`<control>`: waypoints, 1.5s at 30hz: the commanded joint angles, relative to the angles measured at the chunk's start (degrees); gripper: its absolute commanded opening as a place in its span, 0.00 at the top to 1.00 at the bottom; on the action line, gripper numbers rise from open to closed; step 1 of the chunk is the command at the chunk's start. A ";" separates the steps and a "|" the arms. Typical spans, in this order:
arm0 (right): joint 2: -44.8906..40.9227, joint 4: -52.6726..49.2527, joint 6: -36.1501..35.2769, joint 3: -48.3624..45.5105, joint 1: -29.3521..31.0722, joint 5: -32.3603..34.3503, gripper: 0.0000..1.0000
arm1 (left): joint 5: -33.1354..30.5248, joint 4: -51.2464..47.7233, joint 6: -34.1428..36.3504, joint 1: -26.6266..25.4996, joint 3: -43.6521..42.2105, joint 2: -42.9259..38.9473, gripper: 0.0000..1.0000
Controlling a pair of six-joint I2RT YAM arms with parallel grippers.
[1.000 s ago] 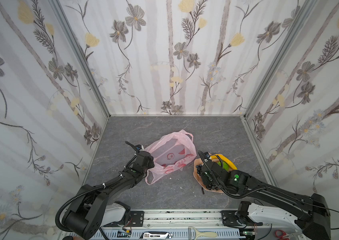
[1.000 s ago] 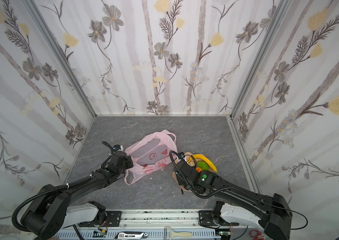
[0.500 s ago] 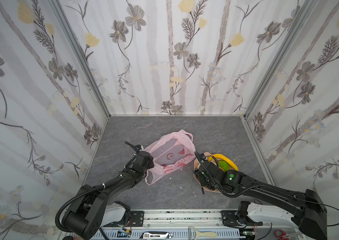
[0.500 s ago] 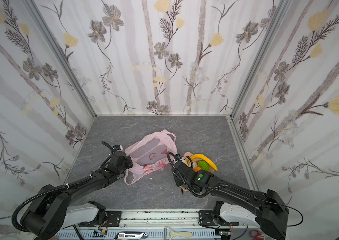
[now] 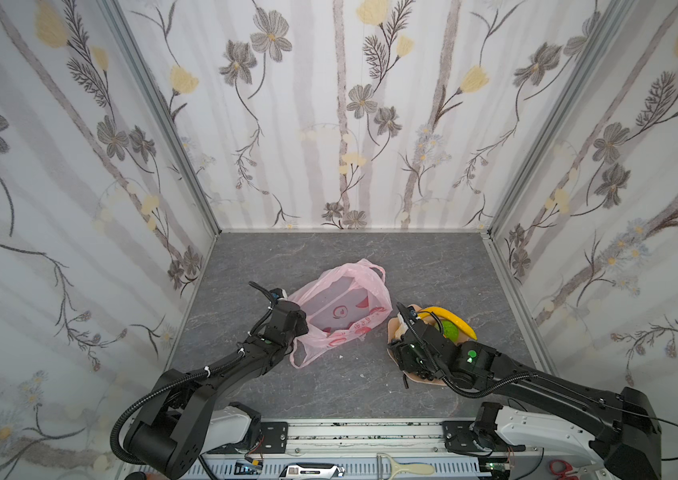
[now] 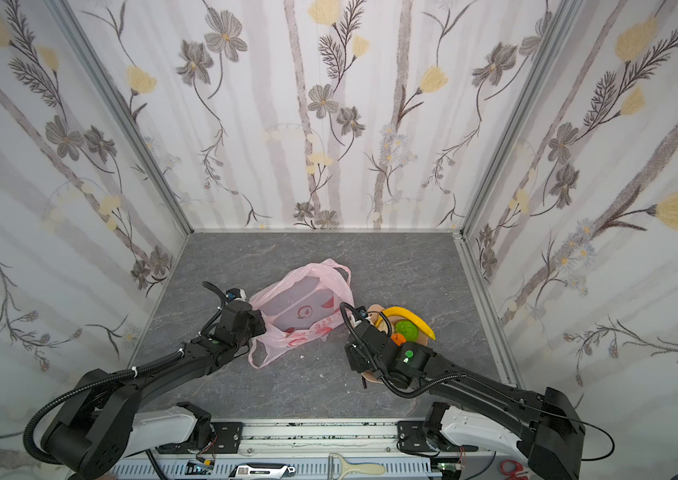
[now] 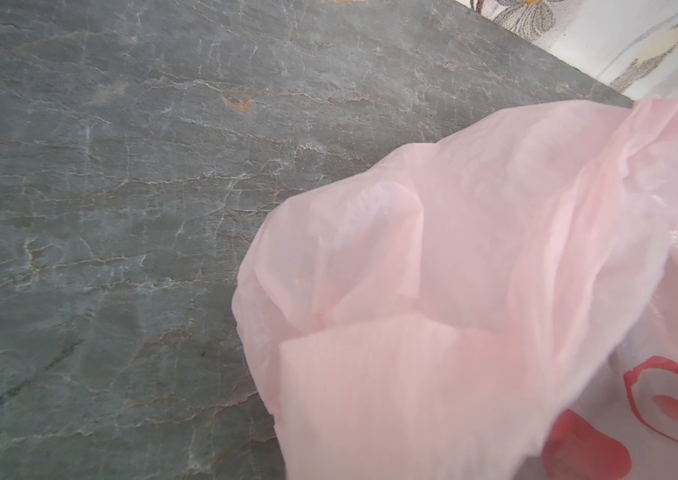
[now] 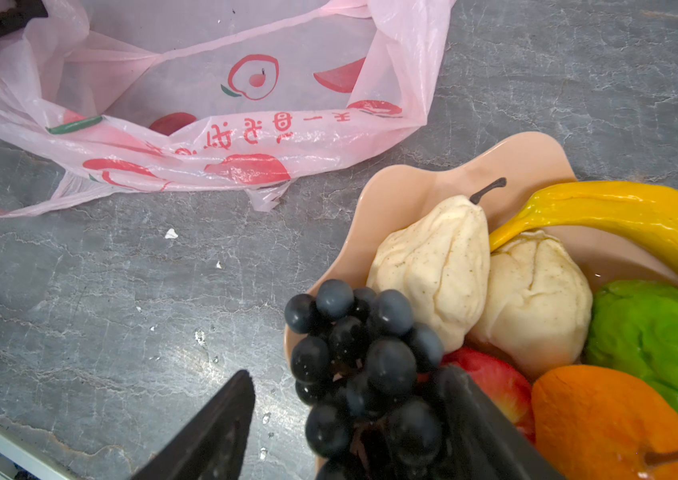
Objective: Take the fake fruits out of the plastic bag
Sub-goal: 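Lower the grapes into the peach bowl and open the right gripper, then release the bag rim with the left gripper and raise it while right gripper withdraws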
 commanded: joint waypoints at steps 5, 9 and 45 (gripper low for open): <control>-7.33 -0.32 0.68 0.92 -5.43 -2.56 0.18 | 0.61 -1.17 0.56 0.34 3.69 1.15 0.95; -12.17 0.09 -1.48 0.31 -12.90 -5.13 0.14 | 3.05 -2.41 1.80 0.51 11.07 6.58 0.98; -22.56 -0.19 12.20 -5.41 -44.16 -9.87 0.00 | 1.56 -31.64 17.00 0.17 74.36 42.72 0.00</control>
